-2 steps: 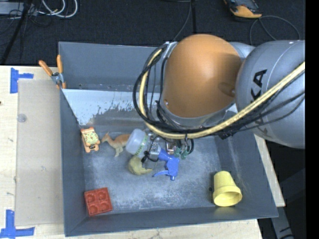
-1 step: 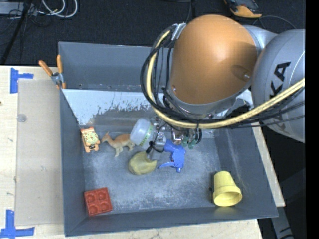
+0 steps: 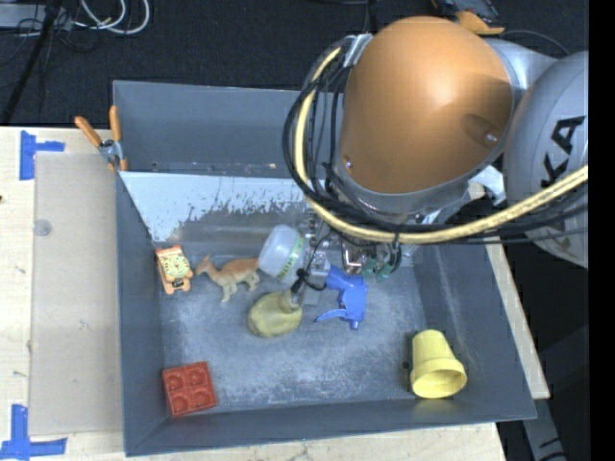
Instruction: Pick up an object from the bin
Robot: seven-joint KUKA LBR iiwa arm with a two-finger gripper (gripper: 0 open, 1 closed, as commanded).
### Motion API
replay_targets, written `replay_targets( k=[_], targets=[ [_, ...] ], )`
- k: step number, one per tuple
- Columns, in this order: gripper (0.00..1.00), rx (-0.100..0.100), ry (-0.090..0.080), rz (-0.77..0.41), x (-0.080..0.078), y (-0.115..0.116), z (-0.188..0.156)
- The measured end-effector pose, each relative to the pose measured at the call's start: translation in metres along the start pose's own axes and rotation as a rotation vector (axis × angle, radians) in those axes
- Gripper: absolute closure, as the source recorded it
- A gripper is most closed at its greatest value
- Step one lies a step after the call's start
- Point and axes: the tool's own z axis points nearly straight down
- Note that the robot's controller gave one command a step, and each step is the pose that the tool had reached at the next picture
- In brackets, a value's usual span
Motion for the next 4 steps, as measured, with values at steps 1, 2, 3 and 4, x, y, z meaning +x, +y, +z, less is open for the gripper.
replay_targets(
  k=[1,2,3,4],
  targets=[
    [0.00,-0.001,-0.002,0.010,-0.003,-0.010,-0.016],
    [0.00,0.000,-0.002,0.015,-0.004,-0.013,-0.021],
    [0.00,-0.004,-0.014,-0.052,0.001,0.014,0.000],
    [0.00,0.004,0.013,-0.194,0.005,0.029,0.001]
  ],
)
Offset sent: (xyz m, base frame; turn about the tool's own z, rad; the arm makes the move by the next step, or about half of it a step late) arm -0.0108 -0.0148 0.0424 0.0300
